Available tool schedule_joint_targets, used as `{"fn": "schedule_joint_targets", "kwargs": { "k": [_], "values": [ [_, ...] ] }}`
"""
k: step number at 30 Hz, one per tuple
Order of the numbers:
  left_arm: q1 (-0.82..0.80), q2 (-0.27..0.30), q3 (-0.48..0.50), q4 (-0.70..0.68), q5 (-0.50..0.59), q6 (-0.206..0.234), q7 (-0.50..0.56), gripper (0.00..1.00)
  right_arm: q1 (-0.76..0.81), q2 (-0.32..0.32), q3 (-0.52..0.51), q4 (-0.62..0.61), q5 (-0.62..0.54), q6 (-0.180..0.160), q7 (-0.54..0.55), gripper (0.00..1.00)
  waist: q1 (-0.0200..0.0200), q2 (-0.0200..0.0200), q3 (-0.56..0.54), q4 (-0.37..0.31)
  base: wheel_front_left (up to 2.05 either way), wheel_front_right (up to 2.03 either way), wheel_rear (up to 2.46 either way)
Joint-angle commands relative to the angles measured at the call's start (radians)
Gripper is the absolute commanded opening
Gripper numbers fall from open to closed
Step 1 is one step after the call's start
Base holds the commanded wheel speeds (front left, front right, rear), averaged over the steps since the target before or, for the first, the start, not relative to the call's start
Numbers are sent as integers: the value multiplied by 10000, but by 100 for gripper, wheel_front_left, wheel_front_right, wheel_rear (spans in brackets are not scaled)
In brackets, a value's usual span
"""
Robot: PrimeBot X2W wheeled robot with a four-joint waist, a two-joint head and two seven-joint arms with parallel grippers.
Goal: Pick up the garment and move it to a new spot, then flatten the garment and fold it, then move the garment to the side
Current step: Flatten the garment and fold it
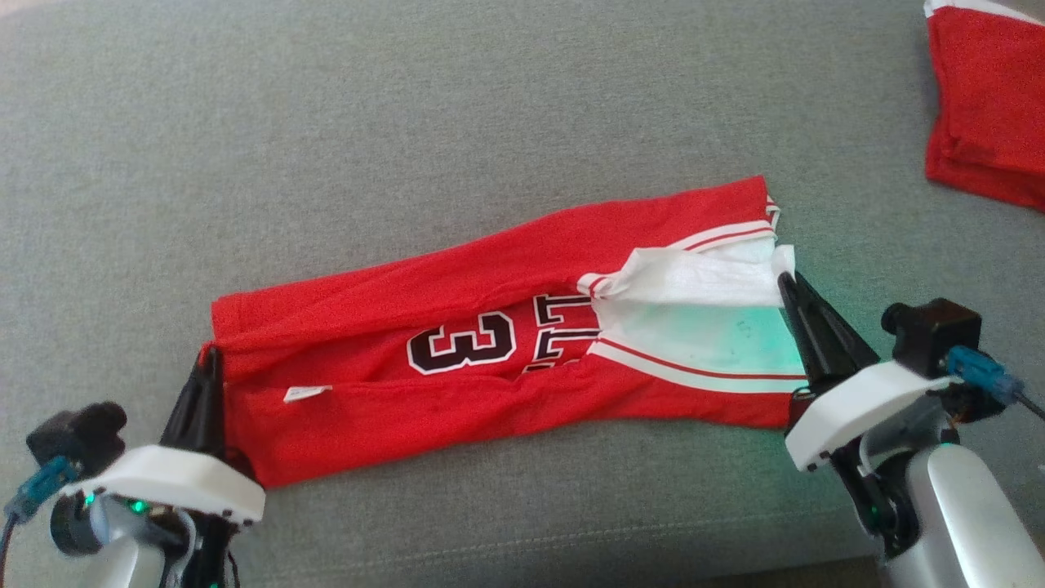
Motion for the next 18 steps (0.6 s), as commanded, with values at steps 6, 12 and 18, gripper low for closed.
{"fn": "schedule_joint_targets", "kwargs": {
  "k": [6, 12, 18],
  "values": [
    [347, 70, 351, -273, -265, -22, -252, 35, 314, 58, 79, -403, -131, 65, 3, 38, 0, -1, -208, -218, 0, 0, 0],
    [861, 4, 626, -622, -417, 153, -531, 100, 672, 102, -87, -484, -122, 65, -49, 100, 0, -1, -387, -286, 0, 0, 0],
    [1185, -82, 1026, -1177, -379, 390, -875, 100, 1141, 89, -487, -745, -112, 65, 20, 100, 0, -1, -593, -279, 0, 0, 0]
  ]
}}
